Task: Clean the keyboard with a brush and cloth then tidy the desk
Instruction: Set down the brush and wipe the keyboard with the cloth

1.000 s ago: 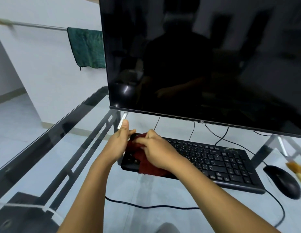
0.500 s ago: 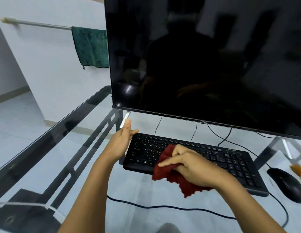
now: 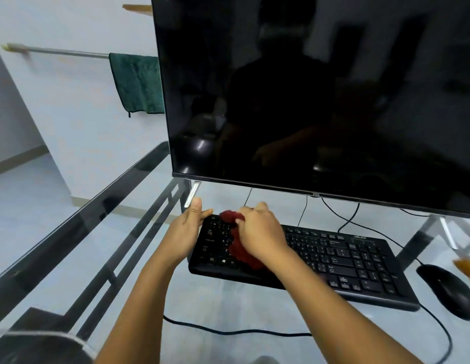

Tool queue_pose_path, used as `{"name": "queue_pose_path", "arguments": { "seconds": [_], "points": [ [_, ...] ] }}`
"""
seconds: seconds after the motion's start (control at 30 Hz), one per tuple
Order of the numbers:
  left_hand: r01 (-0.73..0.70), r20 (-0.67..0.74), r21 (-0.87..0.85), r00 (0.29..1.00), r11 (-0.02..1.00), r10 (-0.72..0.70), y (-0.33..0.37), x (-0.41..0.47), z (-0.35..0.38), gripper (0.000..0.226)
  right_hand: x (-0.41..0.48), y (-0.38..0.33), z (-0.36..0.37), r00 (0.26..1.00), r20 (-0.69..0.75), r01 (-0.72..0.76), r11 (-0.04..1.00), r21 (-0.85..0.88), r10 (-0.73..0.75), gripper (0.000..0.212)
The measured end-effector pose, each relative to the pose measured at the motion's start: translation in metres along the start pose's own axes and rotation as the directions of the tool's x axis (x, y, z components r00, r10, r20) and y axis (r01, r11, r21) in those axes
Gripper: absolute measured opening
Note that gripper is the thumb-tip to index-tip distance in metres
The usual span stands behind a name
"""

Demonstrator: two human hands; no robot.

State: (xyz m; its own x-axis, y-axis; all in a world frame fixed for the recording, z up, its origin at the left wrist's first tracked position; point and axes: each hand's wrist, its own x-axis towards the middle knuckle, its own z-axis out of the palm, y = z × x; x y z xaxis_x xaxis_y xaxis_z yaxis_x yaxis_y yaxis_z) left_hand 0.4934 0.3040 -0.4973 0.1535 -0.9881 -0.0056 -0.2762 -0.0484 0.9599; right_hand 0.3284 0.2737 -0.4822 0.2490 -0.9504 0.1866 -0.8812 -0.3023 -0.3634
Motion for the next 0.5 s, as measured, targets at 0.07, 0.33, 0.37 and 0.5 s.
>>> {"name": "queue_pose_path", "arguments": {
  "seconds": [0.07,0.33,0.37,0.5],
  "points": [
    [-0.001,-0.012,0.002,1.0,1.0,0.001,0.0,0.001,-0.001,0.082,-0.009,-0.016,0.006,0.974,0.076,0.205,0.975,0.085,-0.212,0.029],
    [-0.007,-0.003,0.012,1.0,1.0,0.007,0.0,-0.004,0.0,0.078,0.015,-0.008,0.0,0.993,0.077,0.083,0.995,0.064,-0.088,0.027],
    [-0.009,-0.001,0.022,1.0,1.0,0.009,0.0,-0.003,0.0,0.078,0.007,-0.015,0.003,0.977,0.105,0.173,0.98,0.101,-0.184,0.029],
    [-0.037,-0.002,0.152,0.999,0.988,0.038,0.001,-0.004,0.003,0.063,0.007,0.006,-0.007,0.978,0.122,0.162,0.983,0.082,-0.171,0.031]
  ]
}}
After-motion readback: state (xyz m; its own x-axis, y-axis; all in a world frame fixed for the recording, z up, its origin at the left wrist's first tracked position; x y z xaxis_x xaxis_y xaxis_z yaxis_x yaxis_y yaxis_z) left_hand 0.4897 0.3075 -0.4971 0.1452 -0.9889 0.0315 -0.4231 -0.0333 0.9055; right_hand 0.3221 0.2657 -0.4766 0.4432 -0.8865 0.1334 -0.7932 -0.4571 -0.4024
